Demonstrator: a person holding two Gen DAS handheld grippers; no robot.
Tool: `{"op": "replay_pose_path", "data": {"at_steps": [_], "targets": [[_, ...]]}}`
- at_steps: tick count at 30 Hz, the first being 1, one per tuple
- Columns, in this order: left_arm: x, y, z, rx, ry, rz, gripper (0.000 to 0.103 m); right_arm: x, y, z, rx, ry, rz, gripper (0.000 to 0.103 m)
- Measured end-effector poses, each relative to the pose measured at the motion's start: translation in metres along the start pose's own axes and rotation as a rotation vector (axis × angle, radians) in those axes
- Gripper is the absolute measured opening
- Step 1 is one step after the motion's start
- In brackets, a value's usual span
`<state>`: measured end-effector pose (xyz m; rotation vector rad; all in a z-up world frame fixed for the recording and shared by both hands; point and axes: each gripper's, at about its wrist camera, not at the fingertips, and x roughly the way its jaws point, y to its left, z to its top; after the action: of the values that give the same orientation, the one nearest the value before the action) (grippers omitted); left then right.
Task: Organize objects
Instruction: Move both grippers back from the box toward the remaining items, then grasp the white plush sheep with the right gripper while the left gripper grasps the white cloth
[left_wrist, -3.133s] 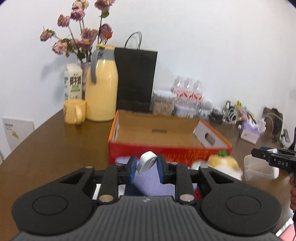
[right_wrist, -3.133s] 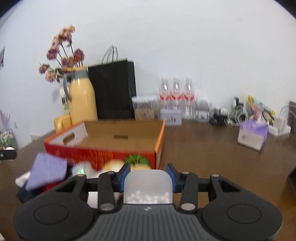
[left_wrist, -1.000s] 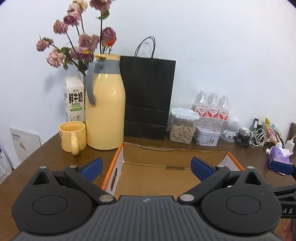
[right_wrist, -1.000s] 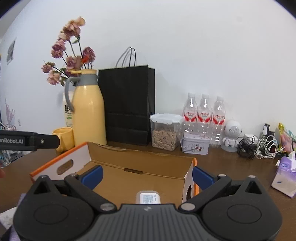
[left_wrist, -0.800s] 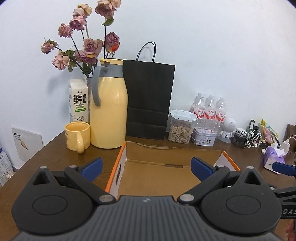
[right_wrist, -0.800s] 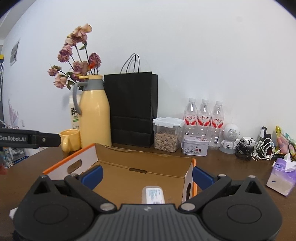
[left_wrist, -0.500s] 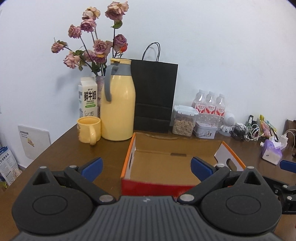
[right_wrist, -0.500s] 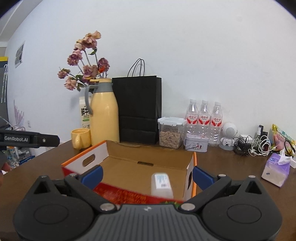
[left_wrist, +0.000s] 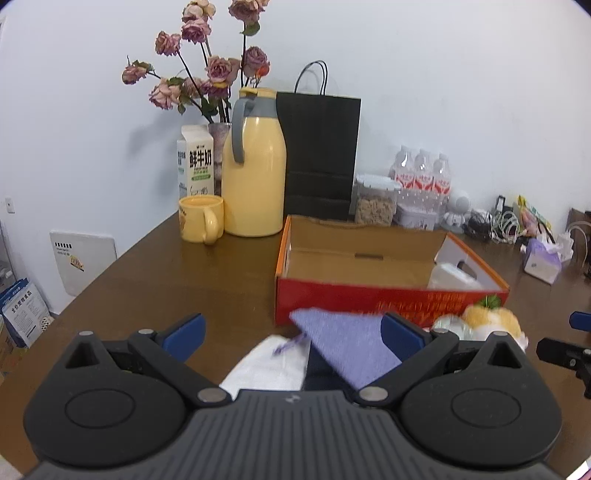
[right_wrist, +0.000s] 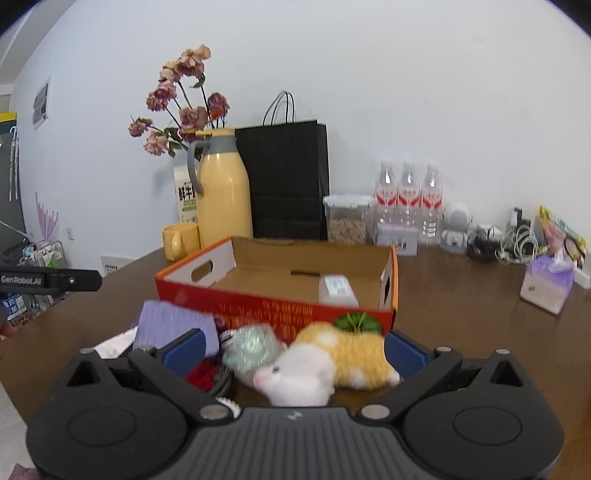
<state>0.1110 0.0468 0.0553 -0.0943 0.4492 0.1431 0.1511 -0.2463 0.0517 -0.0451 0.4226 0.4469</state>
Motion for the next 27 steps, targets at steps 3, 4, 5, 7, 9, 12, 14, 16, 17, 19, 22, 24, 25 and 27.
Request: {"op": "replay_pose_path", "data": {"at_steps": [3,4,5,7,9,12,14,16,17,19,22,24,25,27], "targets": [[-0.001,0.003,-0.012,0.011,0.022,0.003,0.103,0.002,-0.001,-0.010,0.005,0.032,0.003,0.103],[-0.001,0.004,-0.015,0.013,0.030,0.001,0.103,0.004,-0.001,-0.014,0.008,0.043,0.004,0.103],[-0.001,0.005,-0.017,0.013,0.035,0.002,0.103,0.005,-0.001,-0.017,0.010,0.053,0.005,0.103],[0.000,0.007,-0.020,0.010,0.042,0.008,0.103,0.009,-0.001,-0.021,0.016,0.070,0.001,0.103],[0.000,0.009,-0.020,0.003,0.045,0.013,0.103,0.013,-0.002,-0.022,0.025,0.079,-0.004,0.103],[0.002,0.012,-0.019,-0.003,0.045,0.019,0.103,0.023,-0.002,-0.021,0.047,0.086,-0.029,0.103],[0.003,0.014,-0.020,-0.007,0.048,0.022,0.103,0.032,-0.004,-0.019,0.069,0.096,-0.049,0.103],[0.005,0.016,-0.020,-0.013,0.053,0.026,0.103,0.044,-0.006,-0.016,0.108,0.109,-0.065,0.102],[0.005,0.017,-0.020,-0.015,0.055,0.028,0.103,0.050,-0.007,-0.013,0.127,0.111,-0.070,0.101],[0.005,0.020,-0.021,-0.022,0.056,0.033,0.103,0.061,-0.010,-0.009,0.160,0.119,-0.081,0.098],[0.005,0.026,-0.021,-0.033,0.056,0.038,0.103,0.080,-0.014,-0.004,0.190,0.150,-0.102,0.090],[0.005,0.030,-0.022,-0.041,0.055,0.043,0.103,0.089,-0.016,-0.005,0.213,0.178,-0.110,0.083],[0.006,0.032,-0.021,-0.045,0.056,0.044,0.103,0.093,-0.018,-0.007,0.223,0.191,-0.109,0.082],[0.007,0.035,-0.021,-0.051,0.059,0.045,0.103,0.097,-0.018,-0.011,0.238,0.208,-0.090,0.080]]}}
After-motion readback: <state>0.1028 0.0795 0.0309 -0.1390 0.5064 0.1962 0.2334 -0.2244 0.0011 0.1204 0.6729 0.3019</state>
